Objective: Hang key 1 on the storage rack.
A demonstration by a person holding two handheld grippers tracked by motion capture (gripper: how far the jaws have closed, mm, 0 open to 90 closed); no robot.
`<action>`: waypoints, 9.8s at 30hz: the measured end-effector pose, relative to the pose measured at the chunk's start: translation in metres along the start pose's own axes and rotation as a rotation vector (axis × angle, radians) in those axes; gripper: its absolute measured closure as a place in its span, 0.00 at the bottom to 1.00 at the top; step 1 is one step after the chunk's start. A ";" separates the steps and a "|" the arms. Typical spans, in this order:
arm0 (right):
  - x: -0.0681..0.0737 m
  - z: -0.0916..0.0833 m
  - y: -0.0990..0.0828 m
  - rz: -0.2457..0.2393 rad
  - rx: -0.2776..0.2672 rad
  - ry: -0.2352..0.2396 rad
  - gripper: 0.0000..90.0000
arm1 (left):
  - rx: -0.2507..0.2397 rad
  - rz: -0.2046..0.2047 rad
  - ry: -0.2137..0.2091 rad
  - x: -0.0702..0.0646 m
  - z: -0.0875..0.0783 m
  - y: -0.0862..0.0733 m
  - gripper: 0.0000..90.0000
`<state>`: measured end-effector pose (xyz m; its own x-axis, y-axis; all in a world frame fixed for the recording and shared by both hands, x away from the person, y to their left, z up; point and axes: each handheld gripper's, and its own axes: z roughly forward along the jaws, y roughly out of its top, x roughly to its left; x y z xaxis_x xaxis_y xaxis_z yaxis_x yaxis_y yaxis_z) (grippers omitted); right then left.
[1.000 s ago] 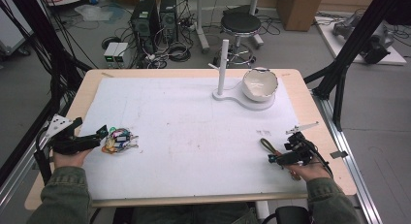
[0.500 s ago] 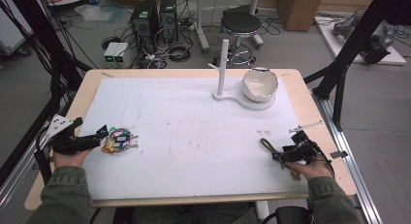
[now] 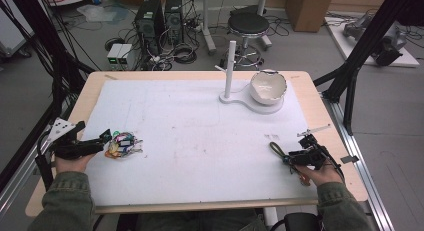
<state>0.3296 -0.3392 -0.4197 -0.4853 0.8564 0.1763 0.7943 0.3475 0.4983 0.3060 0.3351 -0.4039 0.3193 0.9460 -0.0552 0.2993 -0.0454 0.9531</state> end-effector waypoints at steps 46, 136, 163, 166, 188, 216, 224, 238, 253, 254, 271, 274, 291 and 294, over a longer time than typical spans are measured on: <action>0.035 -0.038 0.060 -0.122 -0.179 0.085 0.81 | -0.009 -0.009 -0.003 0.000 0.001 0.000 0.02; 0.075 -0.035 0.236 -0.105 -0.343 0.038 0.80 | -0.022 -0.023 -0.018 0.001 0.003 0.001 0.02; 0.074 -0.004 0.247 -0.048 -0.321 -0.004 0.79 | -0.021 -0.022 -0.019 0.001 0.003 0.001 0.02; 0.075 0.000 0.248 -0.030 -0.320 -0.016 0.79 | -0.021 -0.022 -0.019 0.001 0.002 0.001 0.02; 0.074 -0.002 0.238 -0.006 -0.313 -0.057 0.08 | -0.015 -0.025 -0.028 0.000 0.003 0.001 0.02; 0.071 -0.030 0.200 -0.014 -0.355 -0.079 0.01 | -0.014 -0.022 -0.024 0.000 0.002 0.001 0.02; 0.060 -0.033 0.172 0.009 -0.376 -0.103 0.01 | -0.014 -0.020 -0.023 0.000 0.002 0.001 0.02; 0.048 -0.048 0.132 0.021 -0.471 -0.128 0.01 | -0.012 -0.019 -0.023 0.000 0.002 0.001 0.02; 0.041 -0.041 0.098 0.057 -0.531 -0.123 0.01 | -0.010 -0.018 -0.020 0.000 0.002 0.001 0.02; 0.042 -0.040 0.097 0.055 -0.536 -0.124 0.01 | -0.010 -0.018 -0.020 0.000 0.002 0.001 0.02; 0.043 -0.030 0.074 0.053 -0.568 -0.146 0.01 | -0.008 -0.017 -0.018 0.000 0.001 0.000 0.02; 0.042 -0.027 0.069 0.058 -0.570 -0.152 0.01 | -0.010 -0.019 -0.017 0.000 0.001 0.000 0.02; 0.040 -0.014 0.045 0.068 -0.579 -0.173 0.01 | -0.007 -0.020 -0.014 -0.001 0.001 0.000 0.02; 0.039 -0.011 0.040 0.074 -0.578 -0.175 0.01 | -0.002 -0.022 -0.014 0.000 0.001 0.000 0.02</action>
<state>0.3382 -0.2958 -0.3835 -0.3298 0.9376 0.1106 0.4728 0.0626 0.8789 0.3068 0.3346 -0.4037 0.3249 0.9423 -0.0805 0.3043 -0.0235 0.9523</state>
